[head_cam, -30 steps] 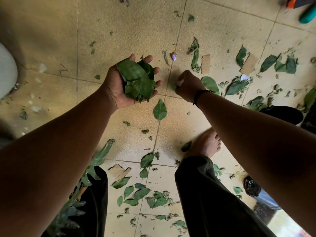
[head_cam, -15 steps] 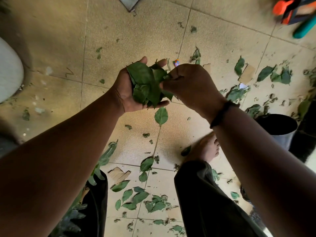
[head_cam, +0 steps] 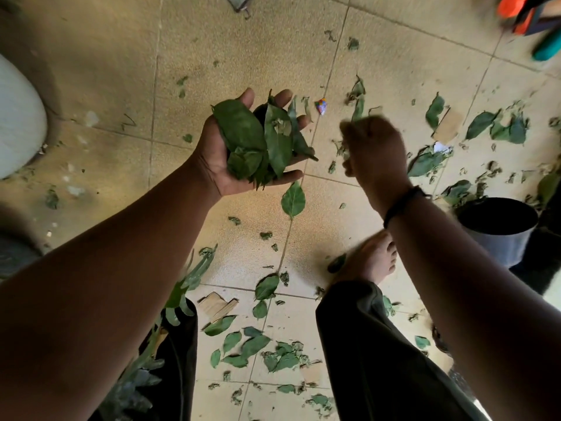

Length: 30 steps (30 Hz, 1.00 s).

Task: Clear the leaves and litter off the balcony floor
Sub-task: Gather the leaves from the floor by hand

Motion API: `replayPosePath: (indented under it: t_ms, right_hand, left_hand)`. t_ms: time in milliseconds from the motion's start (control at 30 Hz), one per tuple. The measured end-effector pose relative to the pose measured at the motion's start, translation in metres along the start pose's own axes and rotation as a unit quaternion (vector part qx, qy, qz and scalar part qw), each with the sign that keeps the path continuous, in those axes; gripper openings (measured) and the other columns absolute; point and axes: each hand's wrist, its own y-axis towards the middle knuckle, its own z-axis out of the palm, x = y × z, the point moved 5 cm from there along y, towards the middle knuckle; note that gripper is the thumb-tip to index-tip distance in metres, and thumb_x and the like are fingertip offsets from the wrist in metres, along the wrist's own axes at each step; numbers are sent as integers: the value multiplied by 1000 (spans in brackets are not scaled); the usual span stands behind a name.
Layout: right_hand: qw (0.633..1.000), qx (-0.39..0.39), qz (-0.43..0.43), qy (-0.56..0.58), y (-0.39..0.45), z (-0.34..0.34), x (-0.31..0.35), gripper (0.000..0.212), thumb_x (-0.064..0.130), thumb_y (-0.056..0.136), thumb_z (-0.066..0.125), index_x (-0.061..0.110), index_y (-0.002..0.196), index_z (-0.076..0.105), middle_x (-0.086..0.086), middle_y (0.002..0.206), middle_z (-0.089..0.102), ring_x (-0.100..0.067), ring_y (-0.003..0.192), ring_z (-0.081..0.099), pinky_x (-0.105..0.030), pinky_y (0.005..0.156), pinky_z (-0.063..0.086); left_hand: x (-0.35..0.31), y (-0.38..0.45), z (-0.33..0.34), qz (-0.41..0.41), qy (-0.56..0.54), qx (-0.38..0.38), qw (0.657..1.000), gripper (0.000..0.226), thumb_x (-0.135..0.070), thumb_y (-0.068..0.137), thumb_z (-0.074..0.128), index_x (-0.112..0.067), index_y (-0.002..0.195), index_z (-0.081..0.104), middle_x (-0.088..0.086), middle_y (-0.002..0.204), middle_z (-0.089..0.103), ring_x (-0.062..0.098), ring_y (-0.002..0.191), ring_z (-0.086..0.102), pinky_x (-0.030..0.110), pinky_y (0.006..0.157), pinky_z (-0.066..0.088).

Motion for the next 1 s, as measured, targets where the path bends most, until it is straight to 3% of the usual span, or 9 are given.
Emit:
replayPosePath:
  t_ms: [67, 133, 233, 367, 533, 633, 767, 867, 1000]
  right_hand:
    - [990, 94, 61, -91, 9, 28, -42, 30, 30, 91, 64, 2, 82, 61, -24, 81, 65, -41, 81, 63, -53, 80, 54]
    - [961, 174, 105, -186, 1, 61, -78, 40, 40, 89, 68, 5, 108, 61, -14, 97, 64, -31, 95, 60, -38, 85, 50]
    - [955, 162, 122, -214, -6, 94, -106, 61, 44, 85, 70, 11, 129, 45, -11, 121, 60, -32, 112, 57, -37, 86, 47]
    - [959, 151, 83, -226, 1, 116, -117, 18, 24, 87, 66, 20, 105, 66, -6, 103, 69, -27, 100, 63, -29, 72, 40]
    - [961, 147, 82, -221, 3, 92, -118, 13, 21, 86, 64, 10, 81, 67, -10, 82, 65, -31, 93, 64, -26, 65, 36]
    - [967, 134, 81, -199, 1, 78, -117, 20, 27, 87, 67, 12, 99, 63, -7, 100, 66, -27, 101, 62, -27, 72, 41]
    - [922, 225, -24, -315, -19, 111, -113, 62, 38, 88, 67, 15, 138, 38, -11, 130, 51, -32, 113, 57, -40, 88, 51]
    - [850, 229, -163, -445, -32, 145, -109, 53, 28, 97, 52, 13, 144, 31, -13, 135, 45, -35, 113, 54, -42, 86, 47]
    - [845, 251, -174, -438, -34, 153, -109, 42, 24, 101, 42, 13, 142, 40, -12, 136, 49, -33, 123, 49, -44, 99, 40]
  left_hand:
    - [-3, -2, -2, -3, -1, -4, 1000, 47, -54, 93, 40, -26, 122, 64, 8, 129, 62, 38, 116, 60, 59, 92, 50]
    - [-9, -5, -6, 1, 14, -22, 1000, 48, -55, 94, 37, -26, 121, 64, 7, 128, 63, 37, 114, 61, 59, 93, 50]
    - [-14, -7, -13, 0, 35, -56, 998, 48, -56, 94, 35, -28, 120, 63, 5, 126, 62, 35, 118, 56, 57, 94, 47]
    - [-13, -11, -25, 4, 44, -97, 994, 49, -58, 99, 25, -30, 123, 57, 2, 125, 60, 30, 119, 53, 54, 98, 44]
    - [-4, -8, -32, 25, 49, -139, 989, 46, -59, 99, 27, -31, 119, 58, 0, 122, 61, 28, 118, 52, 52, 97, 44]
    - [-5, -2, -29, 46, 47, -158, 985, 45, -59, 97, 30, -31, 117, 59, 0, 121, 62, 29, 117, 53, 52, 97, 46]
    - [-8, 8, -21, 63, 50, -153, 985, 45, -59, 93, 33, -31, 117, 60, 0, 120, 64, 30, 115, 57, 53, 97, 46]
    - [-6, 15, -16, 47, 68, -145, 986, 45, -58, 91, 35, -30, 118, 59, 1, 120, 65, 30, 115, 57, 54, 97, 45]
    - [-1, 19, -12, 15, 79, -126, 989, 46, -58, 92, 33, -30, 120, 56, 2, 120, 63, 32, 116, 55, 52, 96, 44]
